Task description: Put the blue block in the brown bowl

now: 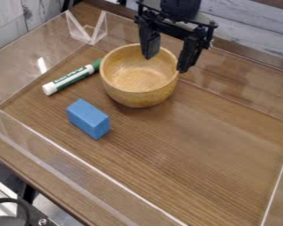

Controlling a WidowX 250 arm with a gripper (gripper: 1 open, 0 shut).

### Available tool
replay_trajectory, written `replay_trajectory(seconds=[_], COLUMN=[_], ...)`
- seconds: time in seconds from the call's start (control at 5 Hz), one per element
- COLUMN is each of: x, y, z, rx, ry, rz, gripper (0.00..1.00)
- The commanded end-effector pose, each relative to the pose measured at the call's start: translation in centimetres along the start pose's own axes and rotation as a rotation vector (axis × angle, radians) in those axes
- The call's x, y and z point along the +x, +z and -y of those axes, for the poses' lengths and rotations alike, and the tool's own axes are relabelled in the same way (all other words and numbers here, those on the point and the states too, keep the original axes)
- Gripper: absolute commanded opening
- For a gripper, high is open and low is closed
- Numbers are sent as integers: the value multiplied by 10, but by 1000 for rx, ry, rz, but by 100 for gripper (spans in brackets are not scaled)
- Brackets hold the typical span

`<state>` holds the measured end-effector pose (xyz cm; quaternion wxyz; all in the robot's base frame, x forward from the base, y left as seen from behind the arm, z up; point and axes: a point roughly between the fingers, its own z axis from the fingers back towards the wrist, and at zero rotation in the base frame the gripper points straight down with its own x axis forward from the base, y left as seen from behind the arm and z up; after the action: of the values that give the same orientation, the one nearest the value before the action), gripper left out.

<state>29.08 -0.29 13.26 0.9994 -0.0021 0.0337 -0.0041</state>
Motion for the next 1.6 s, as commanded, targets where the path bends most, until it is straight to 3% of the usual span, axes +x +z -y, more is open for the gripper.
replay_trajectory(seconds=[0.0, 0.2, 0.4, 1.2, 1.4], x=[-4, -19, -23, -27, -30], y=[-7, -6, -13, -38, -43], z=[-3, -9, -12, -21, -27], rx=[-3, -25, -24, -34, -44], ry=[35, 135, 173, 313, 399], rz=[-20, -1, -16, -66, -65], gripper=[100, 100, 100, 100, 100])
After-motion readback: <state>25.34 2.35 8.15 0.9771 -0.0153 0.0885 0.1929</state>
